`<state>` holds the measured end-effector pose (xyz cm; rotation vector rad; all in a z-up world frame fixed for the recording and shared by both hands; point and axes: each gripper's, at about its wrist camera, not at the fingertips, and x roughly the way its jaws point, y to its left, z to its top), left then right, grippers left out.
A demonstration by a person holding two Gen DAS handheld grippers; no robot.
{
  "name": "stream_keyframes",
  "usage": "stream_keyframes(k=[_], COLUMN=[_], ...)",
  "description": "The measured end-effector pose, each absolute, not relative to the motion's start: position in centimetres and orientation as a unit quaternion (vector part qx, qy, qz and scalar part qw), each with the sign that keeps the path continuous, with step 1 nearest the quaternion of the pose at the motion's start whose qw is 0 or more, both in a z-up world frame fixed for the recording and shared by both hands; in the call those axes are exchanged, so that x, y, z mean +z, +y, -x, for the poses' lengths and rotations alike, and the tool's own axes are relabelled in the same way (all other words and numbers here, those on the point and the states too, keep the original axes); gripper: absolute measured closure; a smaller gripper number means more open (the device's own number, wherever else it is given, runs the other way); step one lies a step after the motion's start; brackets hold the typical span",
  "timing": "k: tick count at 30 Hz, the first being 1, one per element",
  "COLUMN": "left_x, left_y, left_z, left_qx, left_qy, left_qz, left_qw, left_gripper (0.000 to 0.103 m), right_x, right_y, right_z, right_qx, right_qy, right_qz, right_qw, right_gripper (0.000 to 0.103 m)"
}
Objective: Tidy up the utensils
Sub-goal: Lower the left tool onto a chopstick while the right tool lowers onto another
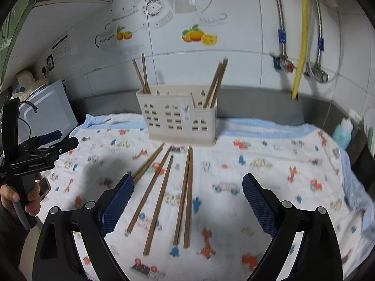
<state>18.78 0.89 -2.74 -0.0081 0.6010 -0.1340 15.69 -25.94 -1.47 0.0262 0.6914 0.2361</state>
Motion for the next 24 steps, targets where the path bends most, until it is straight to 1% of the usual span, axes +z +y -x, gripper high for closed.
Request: stream_keyframes(k=[10,24], left_x=[-7.0,-10.8], left_y=[0.4,-1.8], left_z=[-18.0,-19.6], left_qx=[-0.078,-0.101], left_qy=[0.333,0.376], left_qz=[0.006,-0.015], left_qw=[0.940,0.921], left_gripper=[0.005,0.005], right_x=[-5.2,-8.7], right_y=[-25.9,-26.6], right_z=[-13.6,-14.8], right_qx=[0.106,0.093], right_qy=[0.355,0.387], right_qz=[-0.028,-0.030], right_qw=[0.928,0.917], right_gripper=[0.013,0.013])
